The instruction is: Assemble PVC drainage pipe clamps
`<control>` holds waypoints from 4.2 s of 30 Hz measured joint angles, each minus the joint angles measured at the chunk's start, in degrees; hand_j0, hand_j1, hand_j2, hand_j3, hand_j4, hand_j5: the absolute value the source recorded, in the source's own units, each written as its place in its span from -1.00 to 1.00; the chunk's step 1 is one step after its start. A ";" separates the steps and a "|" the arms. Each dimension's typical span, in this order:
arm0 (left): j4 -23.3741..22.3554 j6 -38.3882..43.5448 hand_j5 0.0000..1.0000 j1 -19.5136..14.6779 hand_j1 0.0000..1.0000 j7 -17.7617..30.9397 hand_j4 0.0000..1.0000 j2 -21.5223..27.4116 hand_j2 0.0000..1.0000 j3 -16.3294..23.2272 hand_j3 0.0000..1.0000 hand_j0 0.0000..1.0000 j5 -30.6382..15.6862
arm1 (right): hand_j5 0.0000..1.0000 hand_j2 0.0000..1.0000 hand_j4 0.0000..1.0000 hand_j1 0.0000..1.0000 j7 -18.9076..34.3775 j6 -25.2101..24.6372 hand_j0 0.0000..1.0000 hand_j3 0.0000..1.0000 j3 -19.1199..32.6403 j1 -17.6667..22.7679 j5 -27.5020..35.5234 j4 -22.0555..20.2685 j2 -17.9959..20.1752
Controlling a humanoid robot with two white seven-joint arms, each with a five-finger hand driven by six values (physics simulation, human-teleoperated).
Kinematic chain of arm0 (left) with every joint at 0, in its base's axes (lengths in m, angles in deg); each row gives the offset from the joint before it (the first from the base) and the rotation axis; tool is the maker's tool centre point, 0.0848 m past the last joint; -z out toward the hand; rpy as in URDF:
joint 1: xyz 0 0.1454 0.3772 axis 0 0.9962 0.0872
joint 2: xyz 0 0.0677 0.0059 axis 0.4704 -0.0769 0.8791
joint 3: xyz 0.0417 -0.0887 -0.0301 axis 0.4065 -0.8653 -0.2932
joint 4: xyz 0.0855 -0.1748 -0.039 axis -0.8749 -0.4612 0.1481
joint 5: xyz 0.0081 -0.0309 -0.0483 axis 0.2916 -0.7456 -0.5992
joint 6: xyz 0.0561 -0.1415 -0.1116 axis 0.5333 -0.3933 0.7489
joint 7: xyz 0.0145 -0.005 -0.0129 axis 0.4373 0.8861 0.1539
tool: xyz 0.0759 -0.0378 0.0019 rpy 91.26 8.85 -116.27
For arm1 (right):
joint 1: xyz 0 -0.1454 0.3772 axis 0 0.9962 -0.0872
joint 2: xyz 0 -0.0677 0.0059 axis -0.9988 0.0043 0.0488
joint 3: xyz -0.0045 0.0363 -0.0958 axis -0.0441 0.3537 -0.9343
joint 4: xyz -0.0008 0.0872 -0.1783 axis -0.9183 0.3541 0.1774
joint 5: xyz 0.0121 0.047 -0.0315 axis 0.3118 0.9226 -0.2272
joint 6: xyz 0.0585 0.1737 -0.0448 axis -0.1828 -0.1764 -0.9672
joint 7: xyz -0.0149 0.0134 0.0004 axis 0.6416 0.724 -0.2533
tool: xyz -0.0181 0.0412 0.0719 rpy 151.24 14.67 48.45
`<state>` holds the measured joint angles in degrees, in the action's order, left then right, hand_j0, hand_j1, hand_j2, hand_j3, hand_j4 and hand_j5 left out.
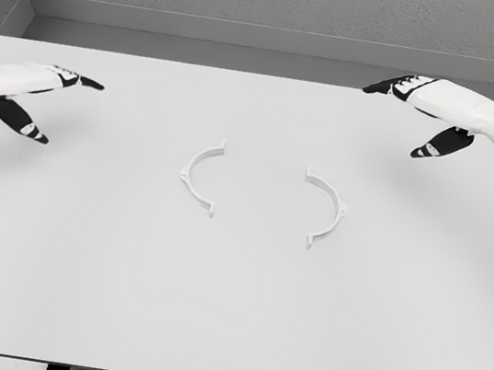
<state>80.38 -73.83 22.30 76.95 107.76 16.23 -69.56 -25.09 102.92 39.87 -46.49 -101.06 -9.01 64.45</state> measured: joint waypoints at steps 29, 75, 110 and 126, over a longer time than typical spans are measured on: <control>4.20 -0.03 0.94 -5.27 0.94 -3.54 0.94 -13.22 0.94 -1.40 0.94 0.94 20.84 | 1.00 1.00 1.00 1.00 0.01 -0.01 1.00 1.00 -3.31 7.12 11.33 1.20 0.34; 4.76 0.10 1.00 -3.51 1.00 -29.17 1.00 -16.85 1.00 16.55 1.00 1.00 40.11 | 1.00 1.00 1.00 1.00 0.00 -0.02 1.00 1.00 -5.60 6.77 12.02 5.55 -6.14; 3.68 0.09 1.00 -4.83 1.00 -29.49 1.00 -18.39 1.00 16.69 1.00 1.00 38.27 | 1.00 1.00 1.00 1.00 0.00 -0.03 1.00 1.00 -5.04 -1.14 -1.19 12.36 -9.41; 4.59 0.10 1.00 -4.48 1.00 -29.48 1.00 -18.41 1.00 16.93 1.00 1.00 37.91 | 1.00 1.00 1.00 1.00 0.00 -0.01 1.00 1.00 -8.11 -1.67 -3.37 13.02 -11.67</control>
<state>84.97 -73.74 17.82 47.47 89.35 33.16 -31.65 -25.08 102.91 31.76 -48.16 -104.44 4.01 52.77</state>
